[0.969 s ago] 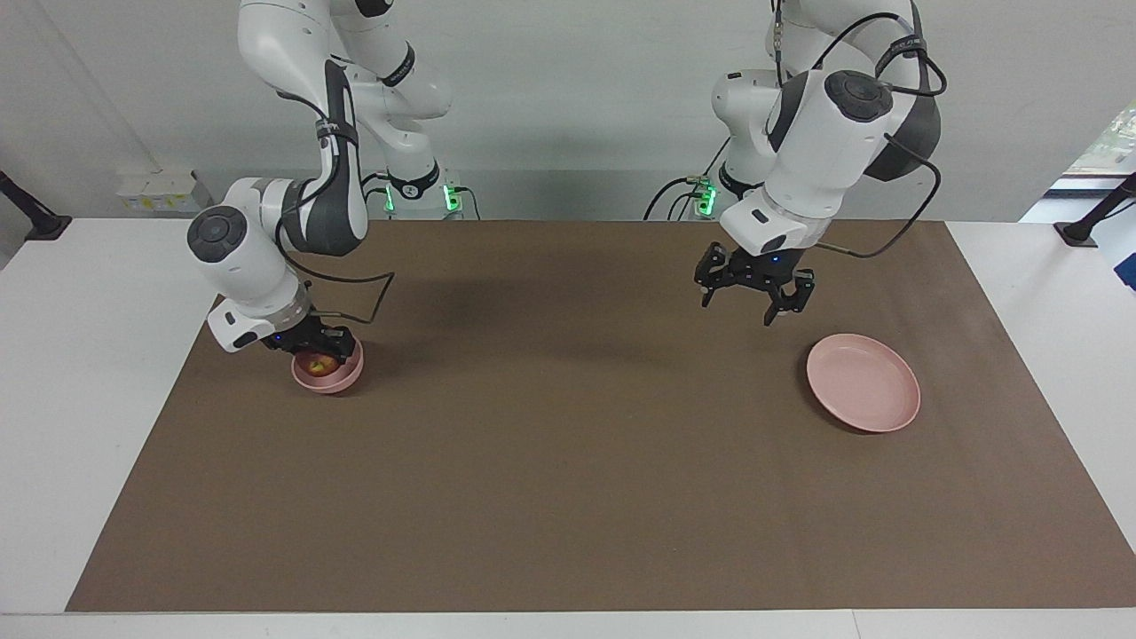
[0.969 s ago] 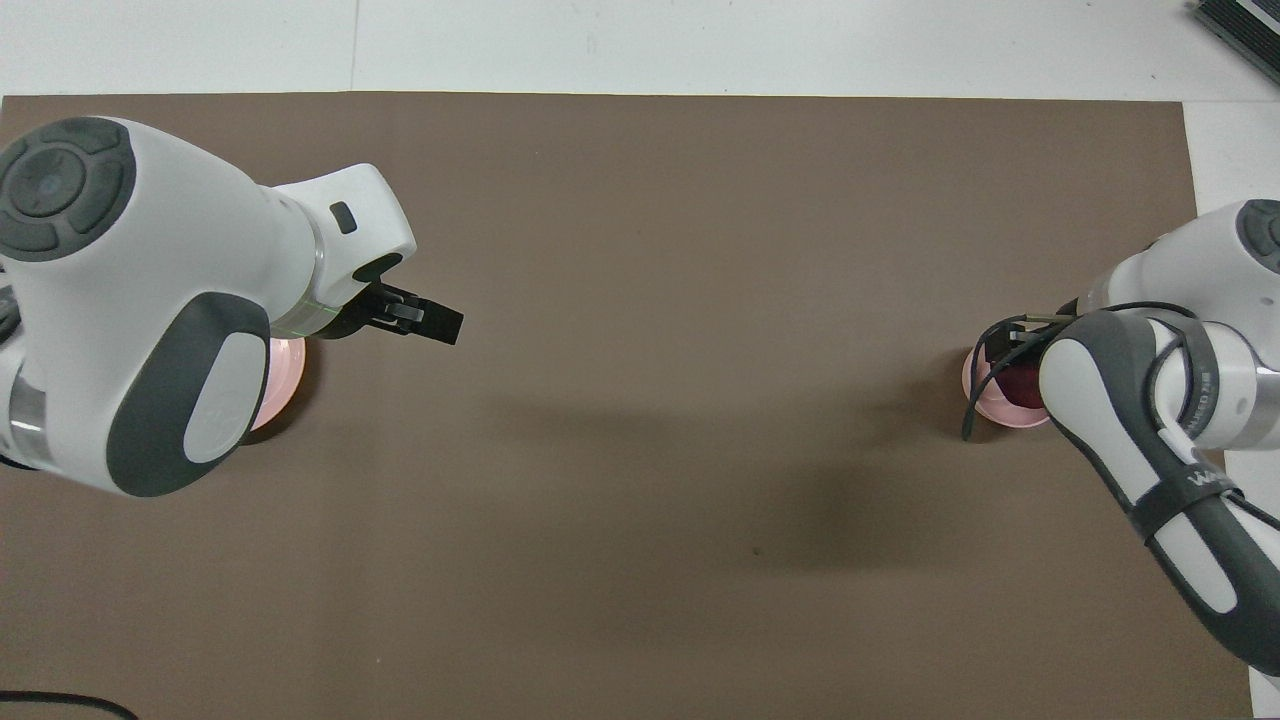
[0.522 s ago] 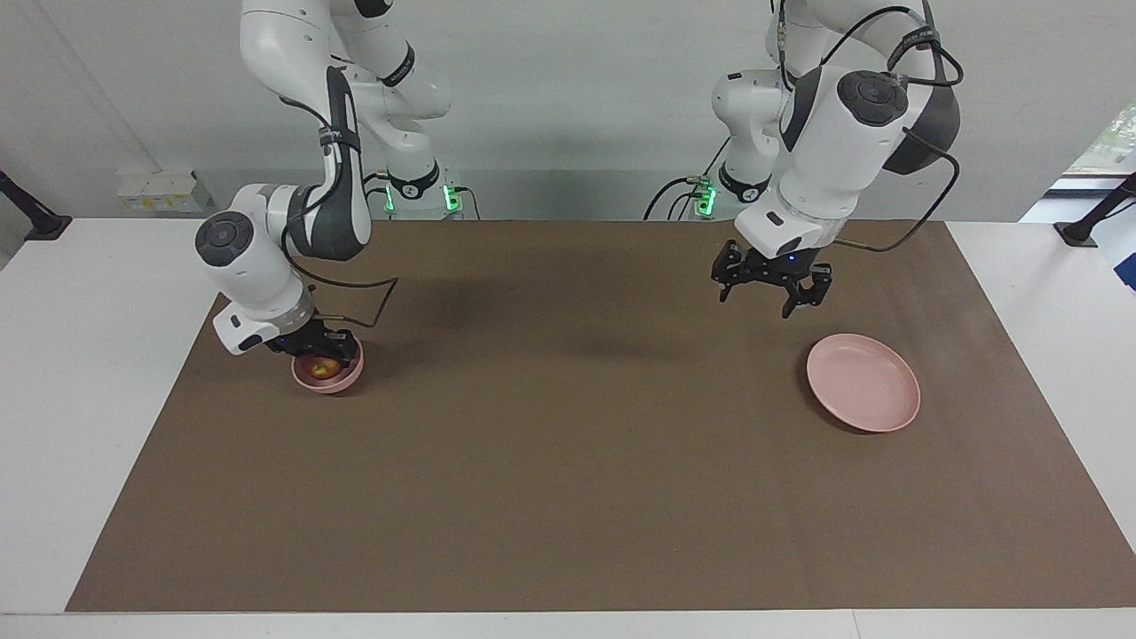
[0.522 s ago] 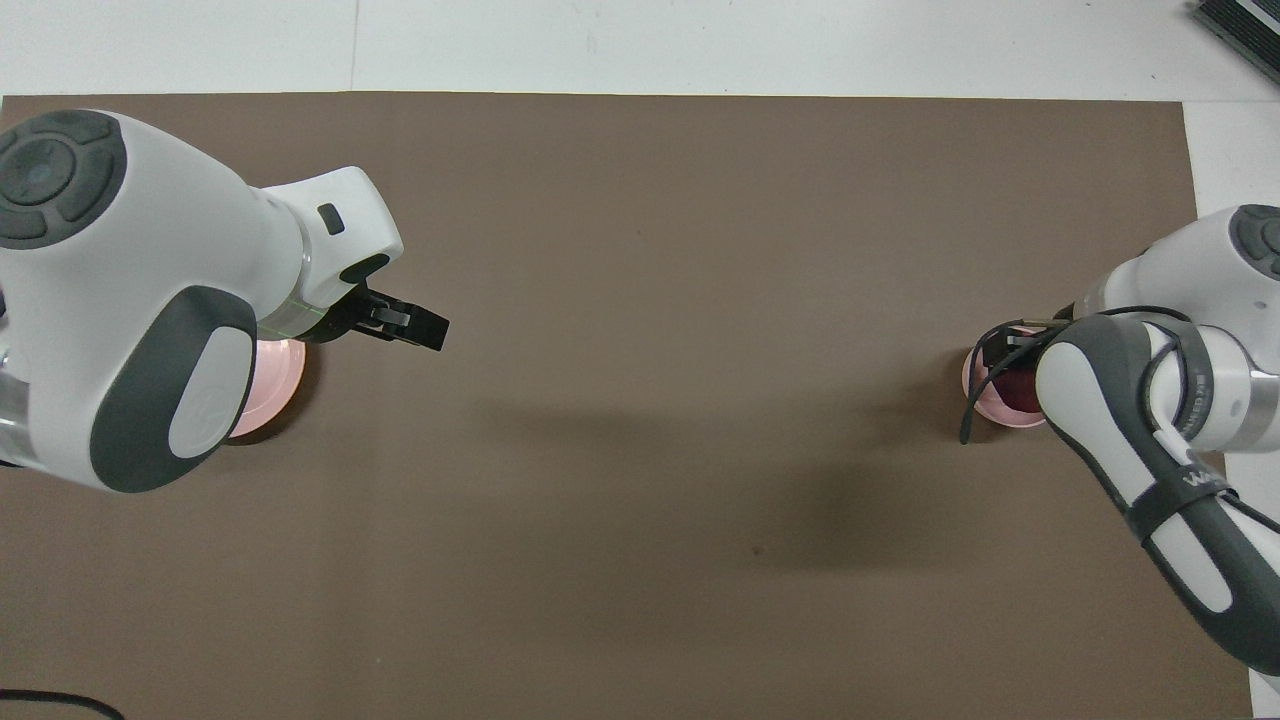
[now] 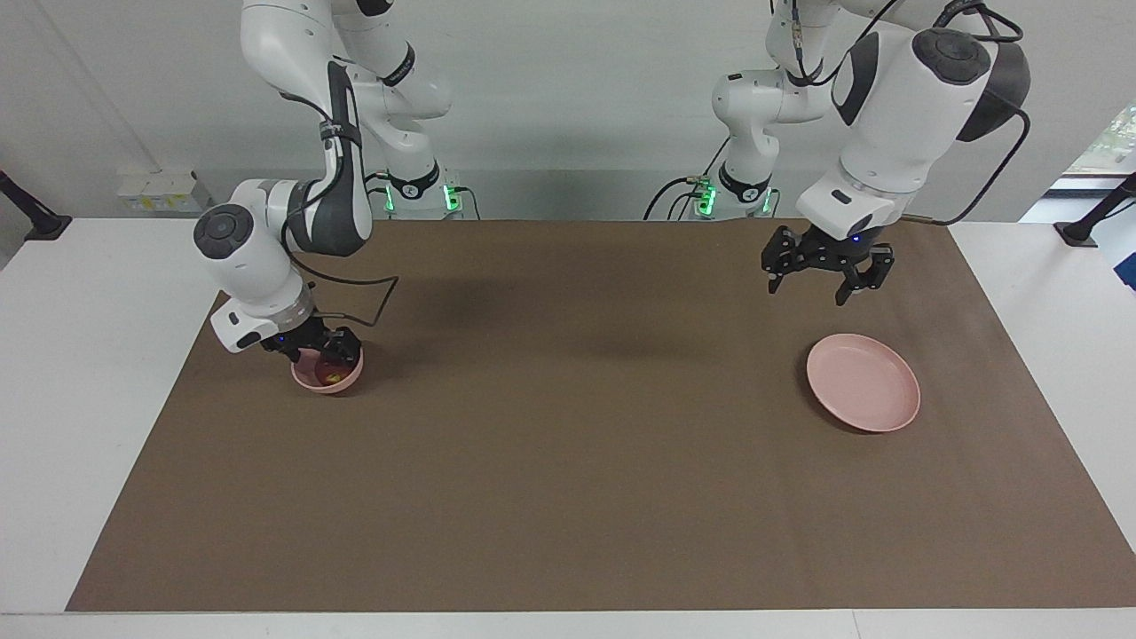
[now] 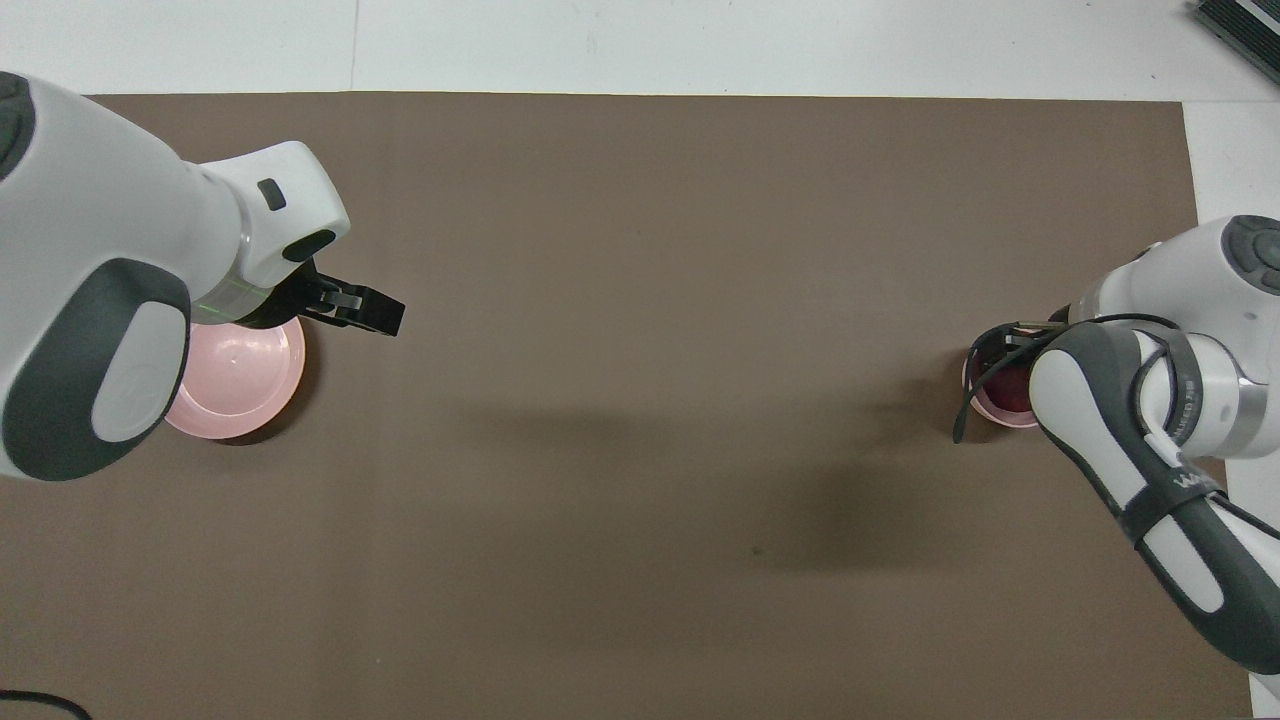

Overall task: Move apple from plate to bowl
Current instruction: 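Lower the apple into the pink cup while the left gripper returns, then open the right gripper and raise it away from the cup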

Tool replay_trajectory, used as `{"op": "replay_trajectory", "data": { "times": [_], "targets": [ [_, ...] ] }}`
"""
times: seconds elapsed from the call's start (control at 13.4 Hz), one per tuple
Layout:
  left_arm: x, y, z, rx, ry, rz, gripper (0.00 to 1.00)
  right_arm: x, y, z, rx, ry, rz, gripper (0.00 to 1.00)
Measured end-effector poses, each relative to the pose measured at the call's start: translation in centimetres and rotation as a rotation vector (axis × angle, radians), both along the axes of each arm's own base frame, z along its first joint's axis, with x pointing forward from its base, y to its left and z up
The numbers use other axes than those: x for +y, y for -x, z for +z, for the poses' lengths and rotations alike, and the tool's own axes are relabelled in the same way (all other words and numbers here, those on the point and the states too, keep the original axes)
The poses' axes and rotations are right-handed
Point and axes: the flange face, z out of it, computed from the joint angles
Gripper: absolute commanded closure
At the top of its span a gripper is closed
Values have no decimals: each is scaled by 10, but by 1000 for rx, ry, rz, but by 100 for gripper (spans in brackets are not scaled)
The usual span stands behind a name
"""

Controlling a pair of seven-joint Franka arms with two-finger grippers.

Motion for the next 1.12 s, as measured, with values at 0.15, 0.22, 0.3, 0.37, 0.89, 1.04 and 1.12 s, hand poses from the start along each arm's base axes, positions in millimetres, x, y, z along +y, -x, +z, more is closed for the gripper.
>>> {"op": "replay_trajectory", "data": {
  "times": [0.15,0.22,0.3,0.37,0.89,1.04,1.12],
  "targets": [
    [26,1,16,15,-12,43,0,3,-3,36,-15,0,3,0],
    [37,4,25,24,-17,59,0,5,-3,56,-24,0,3,0],
    [44,7,34,32,-21,65,0,9,-2,76,-32,1,0,0],
    [50,12,45,42,-24,68,0,16,1,95,-38,1,-8,0],
    [72,35,76,84,-35,80,0,41,42,248,-75,2,-75,0],
    [86,35,78,82,-33,93,0,40,53,286,-111,0,-82,0],
    [90,38,82,78,-32,96,0,39,58,296,-127,-1,-85,0]
  ]
}}
